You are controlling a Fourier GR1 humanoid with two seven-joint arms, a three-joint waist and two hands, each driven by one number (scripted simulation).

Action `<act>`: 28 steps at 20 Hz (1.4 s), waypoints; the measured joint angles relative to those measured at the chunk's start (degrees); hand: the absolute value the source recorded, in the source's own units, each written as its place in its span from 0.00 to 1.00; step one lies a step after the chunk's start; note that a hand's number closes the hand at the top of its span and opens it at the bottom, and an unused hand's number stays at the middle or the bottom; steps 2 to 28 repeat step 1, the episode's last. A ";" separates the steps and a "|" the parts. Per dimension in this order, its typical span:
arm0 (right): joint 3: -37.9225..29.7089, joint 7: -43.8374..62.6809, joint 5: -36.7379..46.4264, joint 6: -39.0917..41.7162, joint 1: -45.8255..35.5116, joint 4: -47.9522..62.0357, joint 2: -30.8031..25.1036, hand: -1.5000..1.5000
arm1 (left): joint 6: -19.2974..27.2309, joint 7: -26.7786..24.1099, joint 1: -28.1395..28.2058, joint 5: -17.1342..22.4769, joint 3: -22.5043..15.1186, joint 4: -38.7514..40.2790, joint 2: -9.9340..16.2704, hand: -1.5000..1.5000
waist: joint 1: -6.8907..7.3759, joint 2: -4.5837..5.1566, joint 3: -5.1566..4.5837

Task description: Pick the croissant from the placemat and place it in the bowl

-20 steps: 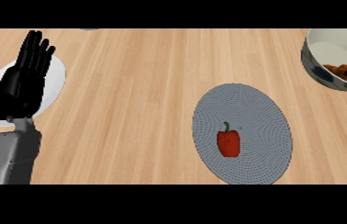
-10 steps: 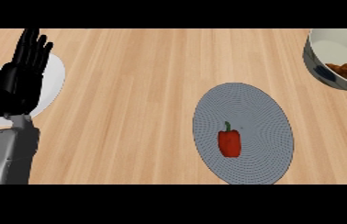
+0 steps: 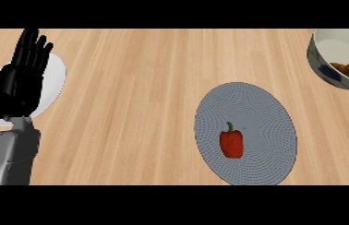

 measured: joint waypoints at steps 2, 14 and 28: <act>-0.18 0.34 -0.20 0.26 0.27 -0.10 -0.27 0.00 | 0.00 -0.04 0.05 -0.02 -0.06 0.03 -0.07 0.50 | 0.07 0.11 0.03; -0.18 0.34 -0.20 0.26 0.27 -0.10 -0.27 0.00 | 0.00 -0.04 0.05 -0.02 -0.06 0.03 -0.07 0.50 | 0.07 0.11 0.03; -0.18 0.34 -0.20 0.26 0.27 -0.10 -0.27 0.00 | 0.00 -0.04 0.05 -0.02 -0.06 0.03 -0.07 0.50 | 0.07 0.11 0.03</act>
